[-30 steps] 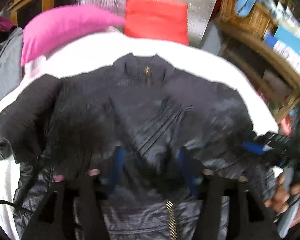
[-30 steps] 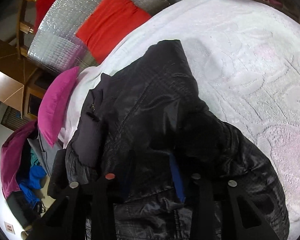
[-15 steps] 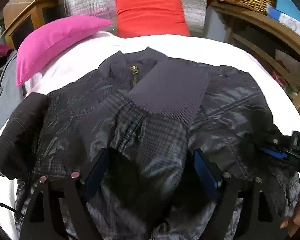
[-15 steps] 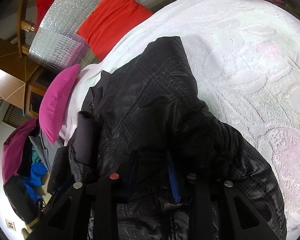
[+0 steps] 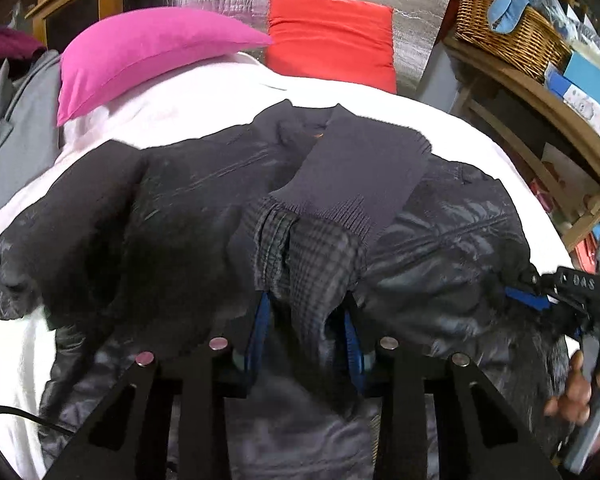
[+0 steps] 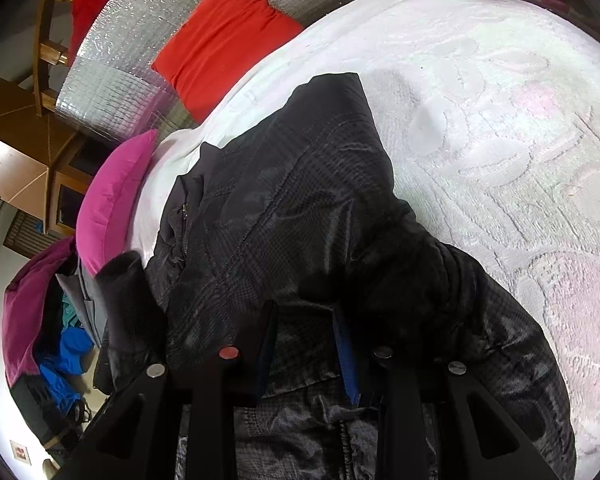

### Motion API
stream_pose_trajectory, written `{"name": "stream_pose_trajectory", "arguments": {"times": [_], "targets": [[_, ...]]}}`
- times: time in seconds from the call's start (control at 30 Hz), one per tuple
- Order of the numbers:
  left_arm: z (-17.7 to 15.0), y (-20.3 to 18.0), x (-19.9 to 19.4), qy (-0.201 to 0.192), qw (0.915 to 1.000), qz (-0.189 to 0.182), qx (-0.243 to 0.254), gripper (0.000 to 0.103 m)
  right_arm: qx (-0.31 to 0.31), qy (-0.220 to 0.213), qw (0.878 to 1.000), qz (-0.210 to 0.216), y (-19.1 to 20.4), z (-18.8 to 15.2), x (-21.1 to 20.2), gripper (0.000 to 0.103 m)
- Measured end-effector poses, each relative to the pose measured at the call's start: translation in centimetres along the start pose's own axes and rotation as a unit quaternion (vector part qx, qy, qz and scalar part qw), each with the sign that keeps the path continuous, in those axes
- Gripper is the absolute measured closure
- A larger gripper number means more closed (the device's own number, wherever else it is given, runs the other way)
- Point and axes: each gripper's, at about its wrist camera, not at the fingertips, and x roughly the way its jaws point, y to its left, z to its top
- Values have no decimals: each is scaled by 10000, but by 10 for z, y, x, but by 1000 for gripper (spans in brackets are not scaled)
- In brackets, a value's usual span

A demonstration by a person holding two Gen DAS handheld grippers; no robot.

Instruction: Fold large clothes

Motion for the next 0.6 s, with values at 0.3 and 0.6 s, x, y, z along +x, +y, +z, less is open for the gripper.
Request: {"name": "stream_pose_trajectory", "arguments": {"times": [0.3,0.6], "targets": [[-14,35,-5,183,9997,-49,140,41,-20,-105,9998,-144,5,-1,2,72],[-16,72,-16,349,9985,-316,-287,31,-18,-103,9998,-188,8,1,7,72]]}}
